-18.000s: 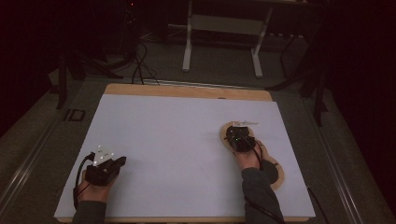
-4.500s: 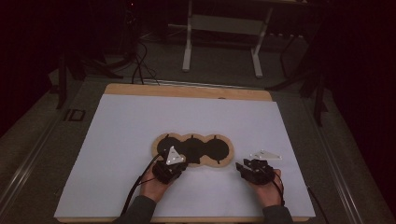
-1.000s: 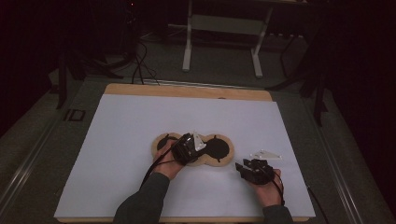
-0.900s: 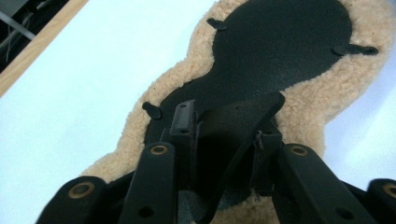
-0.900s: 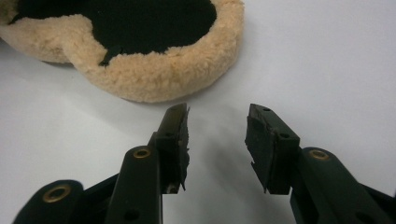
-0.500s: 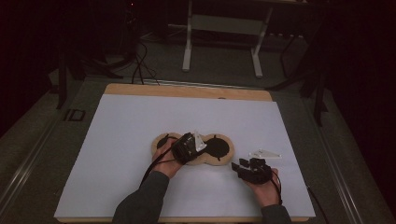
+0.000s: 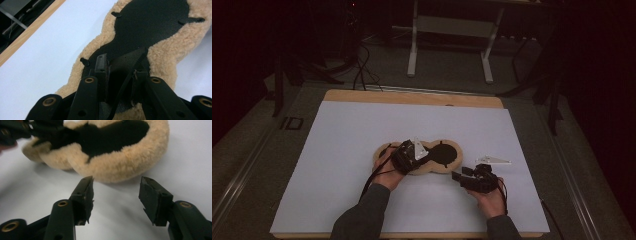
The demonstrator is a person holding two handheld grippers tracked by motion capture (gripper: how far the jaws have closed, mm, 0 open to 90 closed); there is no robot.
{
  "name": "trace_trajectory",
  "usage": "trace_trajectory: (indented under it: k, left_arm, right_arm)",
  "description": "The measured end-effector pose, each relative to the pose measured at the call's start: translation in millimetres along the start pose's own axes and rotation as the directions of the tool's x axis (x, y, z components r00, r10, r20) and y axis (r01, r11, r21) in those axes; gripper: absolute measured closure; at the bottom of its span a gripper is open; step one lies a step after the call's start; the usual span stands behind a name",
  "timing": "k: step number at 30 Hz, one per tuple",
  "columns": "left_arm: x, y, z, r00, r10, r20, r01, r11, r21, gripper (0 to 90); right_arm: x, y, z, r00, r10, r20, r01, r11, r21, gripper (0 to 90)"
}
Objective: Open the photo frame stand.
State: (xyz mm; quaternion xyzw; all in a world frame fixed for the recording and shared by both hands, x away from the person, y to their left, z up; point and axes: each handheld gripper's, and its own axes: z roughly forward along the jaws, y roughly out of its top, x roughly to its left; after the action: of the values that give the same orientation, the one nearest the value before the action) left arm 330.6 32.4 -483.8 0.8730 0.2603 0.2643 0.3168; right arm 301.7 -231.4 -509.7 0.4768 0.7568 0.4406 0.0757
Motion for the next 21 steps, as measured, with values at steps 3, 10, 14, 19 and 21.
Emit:
trace_trajectory:
  k: [3, 10, 14, 19, 21]
  left_arm:
    - [1.6, -1.5, -1.9, 0.9999, -0.012, 0.004, 0.012, 0.9999, -0.012, 74.7]
    - [4.6, -4.6, -5.5, 0.9994, -0.033, 0.009, 0.034, 0.9989, -0.032, 74.7]
    - [6.2, -5.7, -6.9, 0.9989, -0.046, 0.009, 0.046, 0.9981, -0.040, 74.7]
    - [8.9, -7.2, -8.9, 0.9978, -0.065, 0.010, 0.066, 0.9964, -0.054, 74.8]
    - [9.1, -7.6, -9.4, 0.9978, -0.066, 0.009, 0.066, 0.9963, -0.055, 74.8]
  right_arm:
    - [1.0, 4.0, 2.0, 0.9994, 0.031, -0.016, -0.031, 0.999, -0.011, 41.0]
    - [4.6, 10.6, 8.5, 0.9968, 0.074, -0.032, -0.074, 0.997, -0.021, 35.4]
    - [8.2, 15.6, 9.8, 0.9963, 0.079, -0.032, -0.080, 0.997, -0.016, 31.8]
    - [11.3, 20.3, 12.7, 0.9943, 0.098, -0.041, -0.099, 0.995, -0.016, 29.5]
    - [11.6, 21.2, 15.7, 0.9931, 0.106, -0.049, -0.107, 0.994, -0.009, 29.3]
